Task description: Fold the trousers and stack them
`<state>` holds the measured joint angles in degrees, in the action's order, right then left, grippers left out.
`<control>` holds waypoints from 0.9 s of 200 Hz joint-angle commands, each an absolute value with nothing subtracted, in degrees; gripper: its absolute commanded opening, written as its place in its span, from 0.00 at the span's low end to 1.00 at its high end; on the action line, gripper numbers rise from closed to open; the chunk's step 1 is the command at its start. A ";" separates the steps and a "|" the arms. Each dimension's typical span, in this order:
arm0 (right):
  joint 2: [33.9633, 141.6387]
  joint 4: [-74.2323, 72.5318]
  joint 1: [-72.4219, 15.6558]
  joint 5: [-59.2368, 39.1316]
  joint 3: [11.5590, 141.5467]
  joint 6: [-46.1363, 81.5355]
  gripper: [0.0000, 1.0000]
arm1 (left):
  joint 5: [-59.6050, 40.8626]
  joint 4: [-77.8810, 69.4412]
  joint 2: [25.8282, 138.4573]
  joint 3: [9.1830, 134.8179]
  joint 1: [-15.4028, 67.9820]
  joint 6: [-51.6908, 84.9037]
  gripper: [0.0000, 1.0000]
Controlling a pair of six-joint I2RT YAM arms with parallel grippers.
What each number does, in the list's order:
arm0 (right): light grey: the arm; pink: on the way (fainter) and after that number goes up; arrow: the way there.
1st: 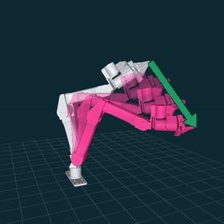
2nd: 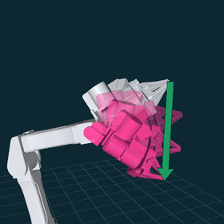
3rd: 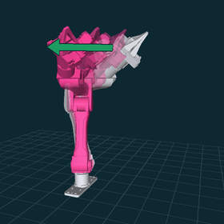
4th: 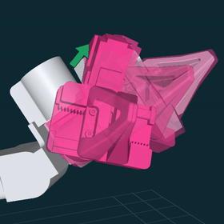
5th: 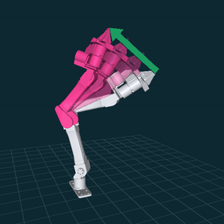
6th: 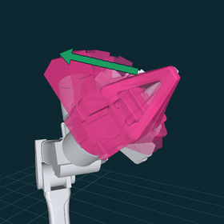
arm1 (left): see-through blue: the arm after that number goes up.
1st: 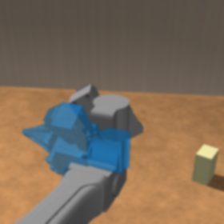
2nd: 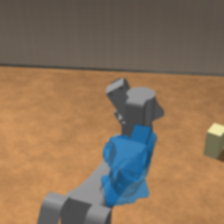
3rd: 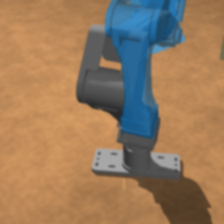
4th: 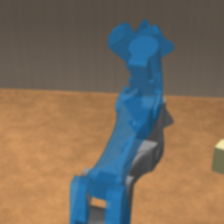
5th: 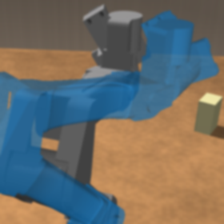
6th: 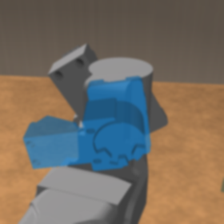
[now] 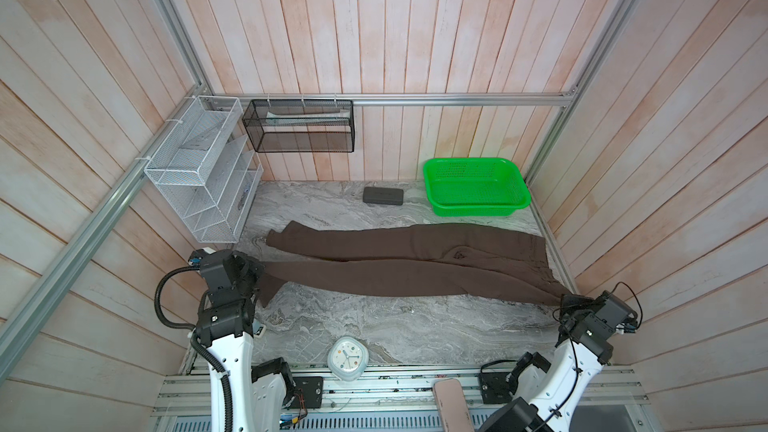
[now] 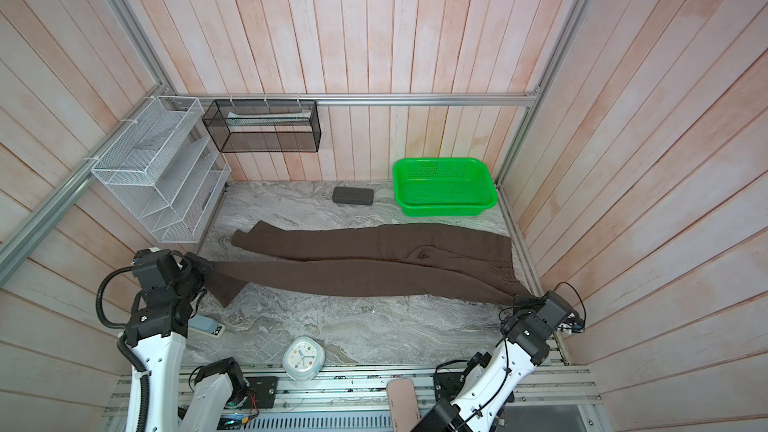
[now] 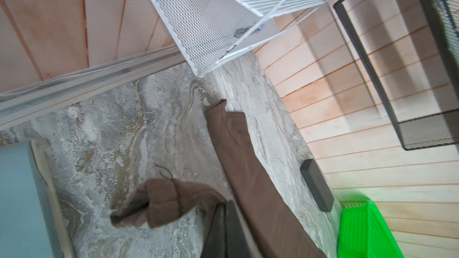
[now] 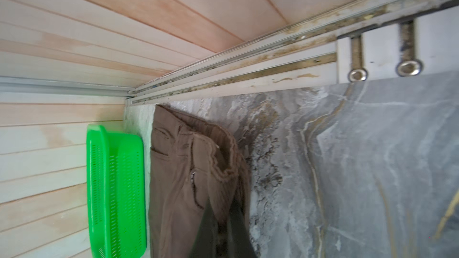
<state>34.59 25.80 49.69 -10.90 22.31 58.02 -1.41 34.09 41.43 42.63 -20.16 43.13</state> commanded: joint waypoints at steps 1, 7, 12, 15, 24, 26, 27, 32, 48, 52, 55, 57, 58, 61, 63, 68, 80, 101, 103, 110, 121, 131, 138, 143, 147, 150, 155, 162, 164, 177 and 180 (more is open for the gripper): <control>34.36 25.61 51.60 -7.92 20.37 56.60 0.00 | 2.51 32.79 40.62 39.78 -20.79 44.33 0.00; 34.44 25.36 52.05 -7.74 19.88 56.60 0.00 | 3.02 32.72 40.46 39.00 -20.84 44.55 0.00; 34.56 25.24 52.35 -7.67 19.41 56.64 0.00 | 3.29 32.57 40.30 38.30 -20.85 44.78 0.00; 34.59 25.16 52.55 -7.53 19.25 56.68 0.00 | 3.52 32.44 40.19 37.92 -20.95 44.93 0.00; 34.69 25.03 53.03 -7.31 18.93 56.69 0.00 | 3.86 32.15 40.00 36.97 -21.02 45.15 0.00; 34.67 24.98 53.18 -7.30 18.82 56.62 0.00 | 3.87 32.14 39.97 36.75 -21.08 45.17 0.00; 34.65 24.88 53.22 -7.25 18.77 56.66 0.00 | 3.91 32.11 39.94 36.66 -21.13 45.22 0.00; 34.76 24.79 53.27 -6.94 18.55 56.64 0.00 | 4.15 31.99 39.85 36.31 -21.22 45.26 0.00; 35.30 24.52 53.91 -5.62 18.14 56.46 0.00 | 5.54 31.73 39.66 34.96 -21.40 45.53 0.00; 35.47 24.59 54.07 -5.23 18.27 56.28 0.00 | 5.81 31.63 39.60 34.68 -21.51 45.53 0.00; 35.60 24.52 54.19 -5.00 18.31 56.14 0.00 | 5.92 31.64 39.58 34.49 -21.53 45.48 0.00; 35.71 24.52 54.26 -4.77 18.36 56.09 0.00 | 6.03 31.64 39.56 34.33 -21.58 45.45 0.00; 35.74 24.48 54.33 -4.71 18.36 56.04 0.00 | 6.09 31.64 39.55 34.26 -21.60 45.44 0.00; 35.89 24.47 54.42 -4.39 18.47 55.95 0.00 | 6.27 31.56 39.50 34.02 -21.70 45.44 0.00; 35.98 24.51 54.43 -4.24 18.50 55.91 0.00 | 6.36 31.56 39.47 33.99 -21.64 45.44 0.00; 36.26 24.48 54.50 -3.77 18.68 55.83 0.00 | 6.64 31.55 39.43 33.61 -21.71 45.35 0.00; 37.04 24.33 54.79 -2.73 19.01 55.66 0.00 | 7.11 31.45 39.46 32.90 -21.82 45.19 0.00; 38.64 24.25 55.08 -1.20 19.95 54.62 0.00 | 7.85 32.20 38.92 32.34 -21.97 44.87 0.07; 38.77 24.26 55.10 -0.98 20.08 54.48 0.00 | 7.90 32.20 38.93 32.21 -21.97 44.84 0.08; 39.29 24.43 55.09 -0.36 20.53 54.17 0.00 | 7.91 32.55 38.71 32.15 -21.96 44.82 0.17; 39.95 24.73 55.05 0.26 21.14 53.67 0.09 | 7.76 32.92 38.34 32.21 -21.91 44.61 0.31; 40.49 24.87 54.94 -0.13 21.80 53.23 0.30 | 7.73 33.52 38.11 32.53 -21.92 44.24 0.41; 40.93 24.90 54.96 -0.87 22.26 52.85 0.46 | 7.73 34.05 37.88 32.83 -21.93 43.98 0.46; 41.23 25.11 55.01 -1.29 22.63 52.89 0.55 | 7.73 34.51 37.72 33.20 -21.90 43.80 0.50; 41.45 25.26 54.95 -1.60 22.99 52.79 0.60 | 7.69 34.93 37.66 33.59 -21.96 43.65 0.53; 41.62 25.49 54.98 -1.86 23.24 52.81 0.63 | 7.65 35.18 37.53 33.87 -21.96 43.48 0.55; 41.88 25.83 54.97 -2.33 23.81 52.82 0.66 | 7.57 35.74 37.38 34.48 -21.96 43.27 0.58; 42.37 26.69 54.90 -2.87 24.74 53.11 0.70 | 7.48 36.42 37.20 35.38 -21.97 43.01 0.60; 42.47 26.89 54.86 -3.00 25.04 53.20 0.71 | 7.41 36.68 37.14 35.70 -21.97 42.92 0.61; 43.43 28.60 54.78 -5.79 27.33 52.73 0.77 | 6.76 37.80 36.84 37.80 -21.97 42.29 0.64; 43.55 29.03 54.81 -6.57 28.03 52.54 0.78 | 6.48 38.00 36.83 38.34 -21.94 42.20 0.64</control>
